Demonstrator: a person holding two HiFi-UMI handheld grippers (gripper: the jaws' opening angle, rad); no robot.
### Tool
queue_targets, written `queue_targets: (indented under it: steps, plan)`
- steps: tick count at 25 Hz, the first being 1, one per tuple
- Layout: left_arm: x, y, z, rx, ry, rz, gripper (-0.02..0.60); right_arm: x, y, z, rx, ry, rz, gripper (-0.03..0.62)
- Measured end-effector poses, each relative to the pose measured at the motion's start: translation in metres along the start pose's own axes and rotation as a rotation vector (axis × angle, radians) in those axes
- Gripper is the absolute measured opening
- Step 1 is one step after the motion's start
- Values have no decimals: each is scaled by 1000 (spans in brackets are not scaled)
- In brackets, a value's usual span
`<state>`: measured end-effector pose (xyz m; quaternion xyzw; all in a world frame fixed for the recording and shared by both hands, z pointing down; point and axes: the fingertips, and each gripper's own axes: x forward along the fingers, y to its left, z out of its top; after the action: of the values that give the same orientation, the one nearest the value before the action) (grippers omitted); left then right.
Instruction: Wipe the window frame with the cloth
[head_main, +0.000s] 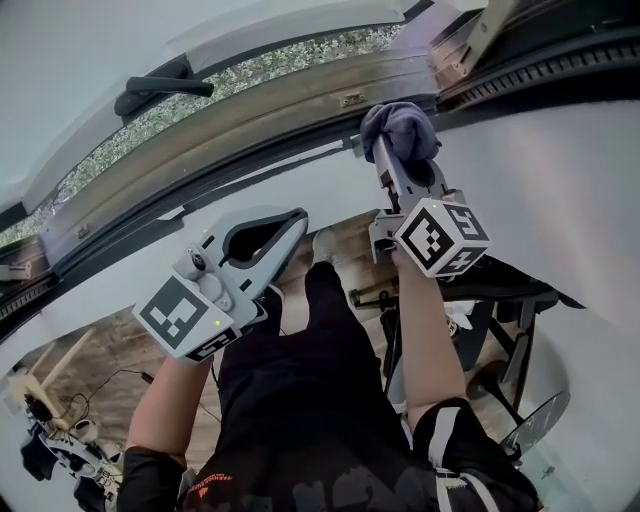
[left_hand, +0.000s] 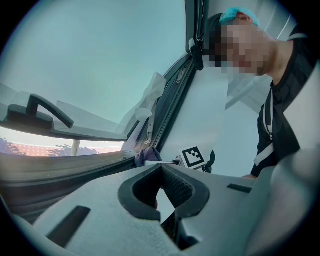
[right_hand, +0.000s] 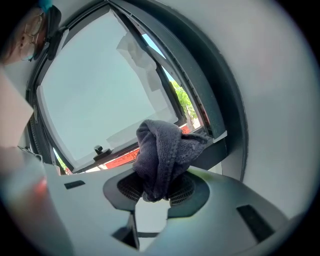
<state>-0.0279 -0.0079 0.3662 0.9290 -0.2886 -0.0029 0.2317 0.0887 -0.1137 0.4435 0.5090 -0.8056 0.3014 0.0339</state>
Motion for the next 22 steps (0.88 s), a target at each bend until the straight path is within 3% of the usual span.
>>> queue_targets:
  steps: [22]
  plan:
    - [-43, 8, 6, -3, -38, 37, 20, 12, 61, -30, -33, 61, 71, 106]
